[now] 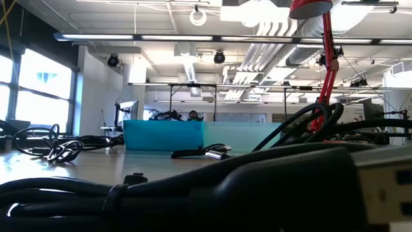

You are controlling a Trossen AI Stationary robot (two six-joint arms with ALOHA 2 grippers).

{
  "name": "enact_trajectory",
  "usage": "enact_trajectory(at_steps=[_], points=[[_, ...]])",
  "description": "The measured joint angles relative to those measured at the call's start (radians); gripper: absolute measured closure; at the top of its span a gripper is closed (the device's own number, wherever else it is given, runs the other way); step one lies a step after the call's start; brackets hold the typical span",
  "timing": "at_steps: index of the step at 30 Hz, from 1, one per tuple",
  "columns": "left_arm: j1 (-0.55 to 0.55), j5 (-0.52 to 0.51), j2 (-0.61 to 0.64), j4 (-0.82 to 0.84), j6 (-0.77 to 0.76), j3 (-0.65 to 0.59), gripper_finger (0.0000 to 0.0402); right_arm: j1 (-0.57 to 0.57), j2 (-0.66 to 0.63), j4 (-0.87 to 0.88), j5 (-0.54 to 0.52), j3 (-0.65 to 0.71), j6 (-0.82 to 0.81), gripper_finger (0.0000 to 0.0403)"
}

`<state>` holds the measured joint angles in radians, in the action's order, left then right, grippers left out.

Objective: Pick & Place USB Port
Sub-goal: Put the black charger cable into the dark blue bin

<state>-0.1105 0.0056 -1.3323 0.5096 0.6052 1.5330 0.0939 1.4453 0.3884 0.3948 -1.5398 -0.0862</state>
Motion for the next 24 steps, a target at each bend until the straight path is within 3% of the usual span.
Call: enact_trajectory(at_steps=[13,20,24], points=[[0.000,-0.160,0.008,0.084,0.018,0.000,0.0382,-0.011,-0.100,0.183,-0.420,0.000,0.045,0.0219],[0.019,-0.323,0.067,0.269,0.020,-0.002,0.0383,-0.011,-0.155,0.336,-0.602,0.000,0.014,0.0206],[0.071,-0.361,0.111,0.341,0.010,-0.002,0.0383,-0.011,-0.165,0.413,-0.682,0.000,-0.014,0.0206]])
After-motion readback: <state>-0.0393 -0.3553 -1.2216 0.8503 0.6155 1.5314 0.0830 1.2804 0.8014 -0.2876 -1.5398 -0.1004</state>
